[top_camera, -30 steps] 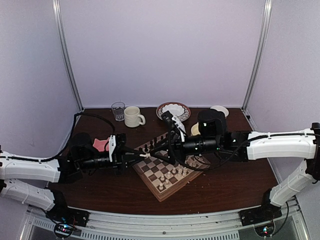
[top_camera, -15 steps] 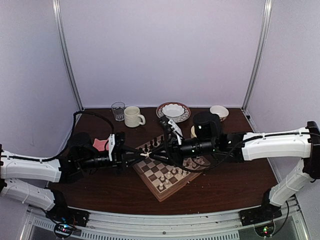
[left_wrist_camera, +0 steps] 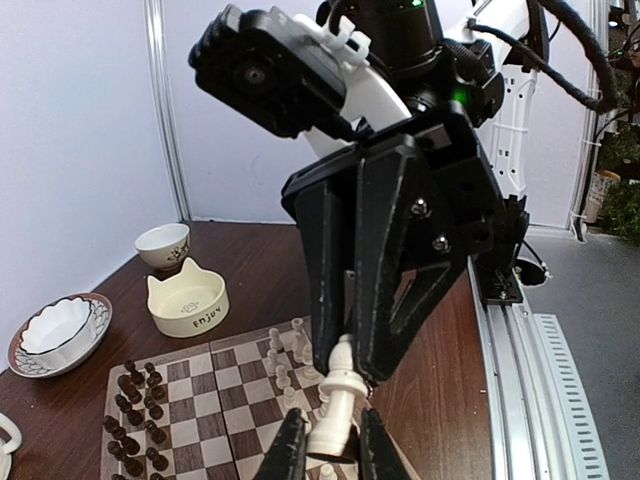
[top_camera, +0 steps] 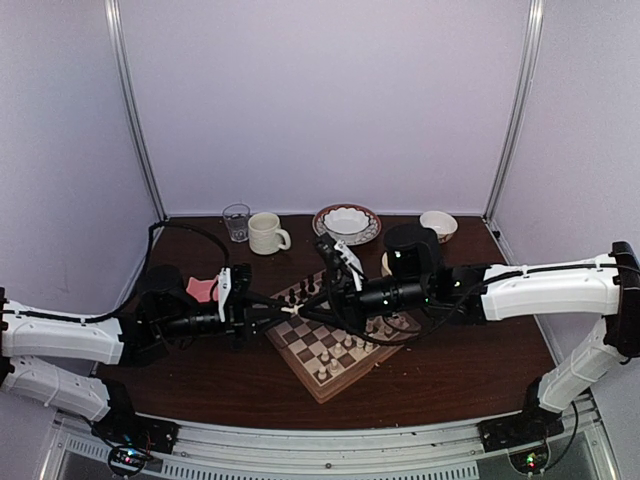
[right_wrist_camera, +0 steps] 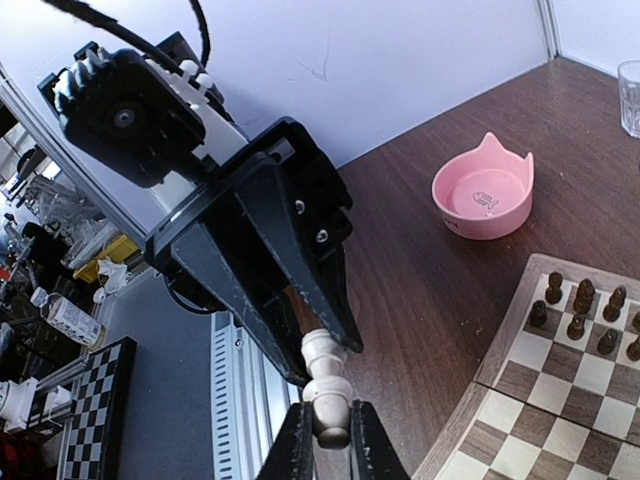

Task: Set up the chess pieces on the board
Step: Pass from the left arm to the right, then place the bishop on c1.

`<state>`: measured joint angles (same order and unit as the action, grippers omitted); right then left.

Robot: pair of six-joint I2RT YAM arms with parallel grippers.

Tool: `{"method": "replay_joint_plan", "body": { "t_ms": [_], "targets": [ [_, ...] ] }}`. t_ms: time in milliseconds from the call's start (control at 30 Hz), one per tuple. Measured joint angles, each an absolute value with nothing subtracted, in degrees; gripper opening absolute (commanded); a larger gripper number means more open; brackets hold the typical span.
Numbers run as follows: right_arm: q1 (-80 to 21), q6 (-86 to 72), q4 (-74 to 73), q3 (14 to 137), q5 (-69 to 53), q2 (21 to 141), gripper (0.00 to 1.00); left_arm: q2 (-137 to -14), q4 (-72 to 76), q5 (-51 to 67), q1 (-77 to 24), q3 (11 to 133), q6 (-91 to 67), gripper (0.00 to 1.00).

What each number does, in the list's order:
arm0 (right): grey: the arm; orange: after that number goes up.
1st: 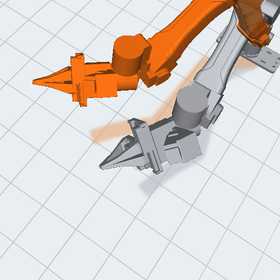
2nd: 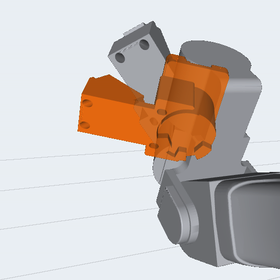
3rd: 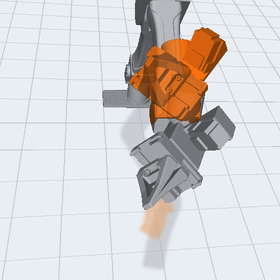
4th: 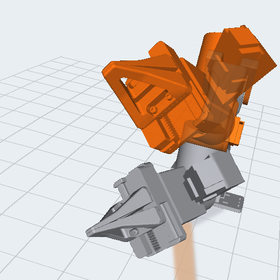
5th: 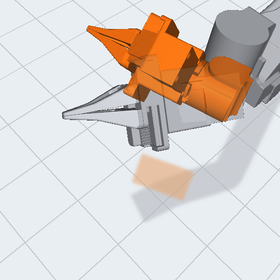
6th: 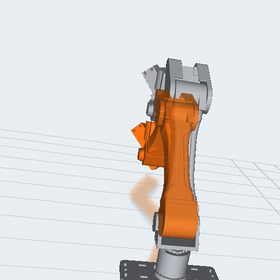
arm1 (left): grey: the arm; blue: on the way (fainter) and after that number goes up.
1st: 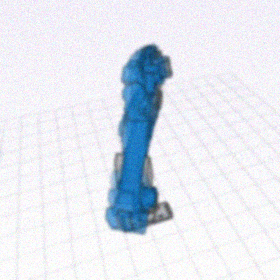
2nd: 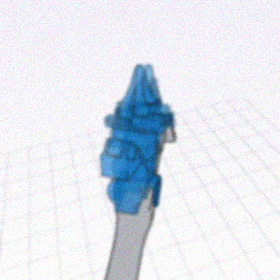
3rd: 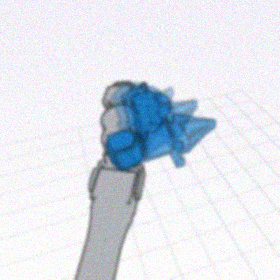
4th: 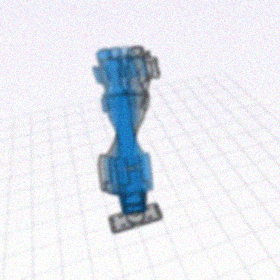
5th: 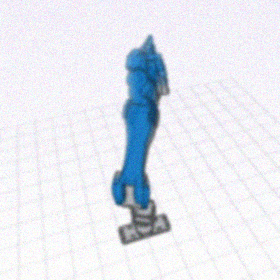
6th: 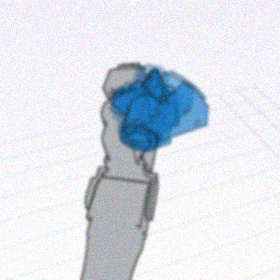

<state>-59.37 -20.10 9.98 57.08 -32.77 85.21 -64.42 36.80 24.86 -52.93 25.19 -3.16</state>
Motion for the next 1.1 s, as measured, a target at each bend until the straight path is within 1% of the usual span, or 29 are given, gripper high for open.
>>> {"method": "replay_joint_plan", "body": {
  "t_ms": [33,67,133,167,233,333,533,767,933,1100],
  "targets": [
    [-59.37,-19.77,9.91,57.08,-32.86,85.21,0.00,-64.47,36.84,24.84,-52.93,25.19,-3.20,0.21],
    [-59.37,-19.57,9.87,57.08,-32.95,85.21,0.00,-64.49,36.84,24.84,-52.93,25.19,-3.20,0.31],
    [-59.37,-19.27,9.72,57.08,-32.93,85.21,0.00,-64.62,36.93,24.84,-52.95,25.19,-3.49,0.58],
    [-59.37,-19.11,9.56,57.08,-32.88,85.19,0.00,-64.62,36.93,24.58,-52.95,25.19,-3.55,0.69],
    [-59.37,-18.22,8.78,57.08,-32.25,84.99,0.00,-64.62,36.93,23.49,-52.99,25.19,-4.47,0.81],
    [-59.37,-16.05,3.75,57.14,-29.08,83.29,0.00,-64.31,36.60,20.14,-52.99,24.97,-6.44,0.96],
    [-59.37,-8.84,-14.06,61.10,-21.76,78.76,0.00,-60.69,31.90,11.27,-52.99,24.64,-10.26,0.97],
    [-59.40,-2.39,-33.98,64.73,-17.56,79.46,0.00,-55.51,24.36,1.69,-52.99,24.82,-14.35,0.98],
    [-59.77,0.12,-41.21,67.68,-15.00,83.64,0.00,-53.71,15.66,-3.68,-52.99,27.42,-16.21,0.98],
    [-60.03,1.89,-45.52,72.82,-12.84,89.80,0.00,-49.47,11.16,-9.47,-52.99,27.75,-16.73,0.98]
  ]
}}
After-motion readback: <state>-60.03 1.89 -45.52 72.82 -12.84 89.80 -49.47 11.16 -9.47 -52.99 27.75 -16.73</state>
